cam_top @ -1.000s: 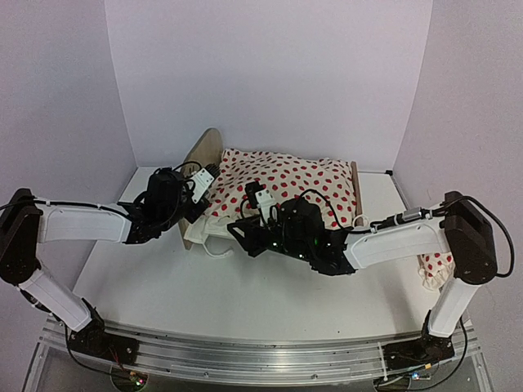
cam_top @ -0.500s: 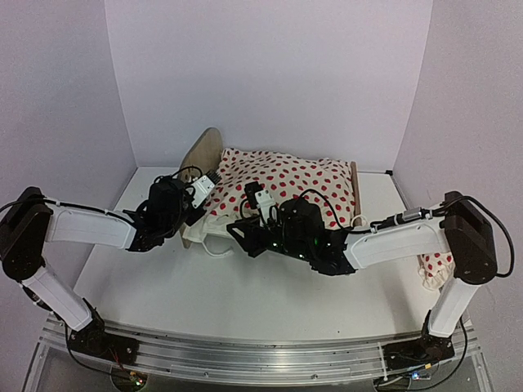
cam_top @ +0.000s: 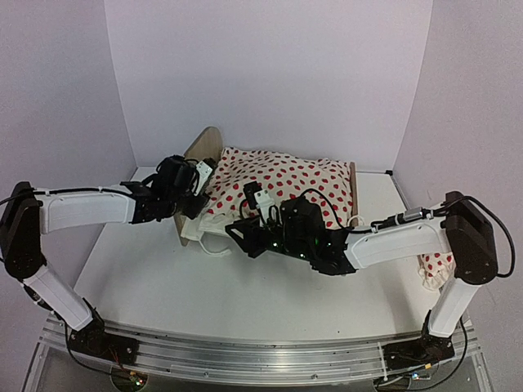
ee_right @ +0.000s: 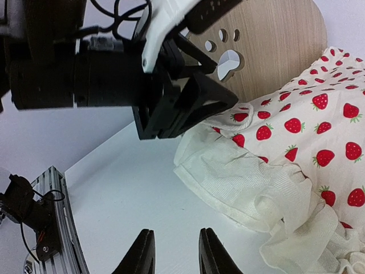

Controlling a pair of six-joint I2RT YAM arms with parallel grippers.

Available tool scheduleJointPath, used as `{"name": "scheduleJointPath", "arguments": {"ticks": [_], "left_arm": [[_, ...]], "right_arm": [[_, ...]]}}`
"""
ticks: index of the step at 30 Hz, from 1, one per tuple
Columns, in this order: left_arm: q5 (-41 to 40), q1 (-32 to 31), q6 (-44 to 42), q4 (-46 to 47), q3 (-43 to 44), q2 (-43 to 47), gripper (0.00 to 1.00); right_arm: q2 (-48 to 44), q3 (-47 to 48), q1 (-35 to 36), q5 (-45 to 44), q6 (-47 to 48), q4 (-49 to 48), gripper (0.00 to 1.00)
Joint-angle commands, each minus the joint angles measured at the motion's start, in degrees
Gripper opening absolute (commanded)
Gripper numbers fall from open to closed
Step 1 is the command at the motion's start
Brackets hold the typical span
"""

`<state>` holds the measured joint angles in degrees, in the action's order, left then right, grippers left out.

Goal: Set up the pet bed

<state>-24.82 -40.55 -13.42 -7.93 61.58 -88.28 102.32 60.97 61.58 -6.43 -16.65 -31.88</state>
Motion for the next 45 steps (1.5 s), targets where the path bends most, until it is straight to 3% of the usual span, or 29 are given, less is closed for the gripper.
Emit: {"name": "scheduleJointPath", "arguments": {"ticks": [1, 4, 7, 15, 19, 29, 37, 41, 42, 45], "left_arm": [[8.37, 1.77, 17.3, -18.42, 6.75, 2.63, 0.55], [17.96, 1.74, 12.4, -17.18, 5.77, 5.43, 0.43], [24.51, 1.7, 2.34, -13.51, 3.98, 6.65, 0.46], [16.65, 1.71, -11.66, -18.93, 11.25, -2.62, 0.41], [12.23, 1.72, -12.78, -21.33, 14.49, -6.9, 0.38], [10.96, 1.97, -13.33, -20.09, 16.49, -8.31, 0.16], [11.06, 2.91, -11.68, -22.19, 18.57, -7.73, 0.17], [11.34, 4.27, -11.67, -23.04, 18.08, -7.75, 0.05], [11.65, 4.33, -11.62, -23.33, 18.05, -7.73, 0.05], [18.21, 4.31, -10.67, -26.44, 19.37, -7.47, 0.2]], "right_arm": [[-1.99, 1.1, -0.01, 1.56, -0.94, -1.67, 0.26], [-1.48, 1.42, -0.06, -1.07, -2.49, -0.96, 0.25], [-1.71, 1.43, -0.06, -8.14, -5.17, 3.02, 0.25], [-3.59, 3.12, -0.06, -12.94, -5.53, 11.35, 0.29], [-4.31, 2.6, -0.06, -12.58, -5.3, 11.4, 0.3], [-6.27, 0.73, -0.06, -12.31, -4.73, 11.4, 0.3], [-6.03, 1.23, -0.06, -11.6, -3.78, 11.4, 0.3], [-6.17, 1.42, -0.06, -11.3, -3.3, 11.39, 0.3], [-6.26, 1.36, -0.06, -11.3, -3.23, 11.4, 0.31], [-6.43, 1.21, -0.06, -11.49, -3.13, 11.4, 0.31]]}}
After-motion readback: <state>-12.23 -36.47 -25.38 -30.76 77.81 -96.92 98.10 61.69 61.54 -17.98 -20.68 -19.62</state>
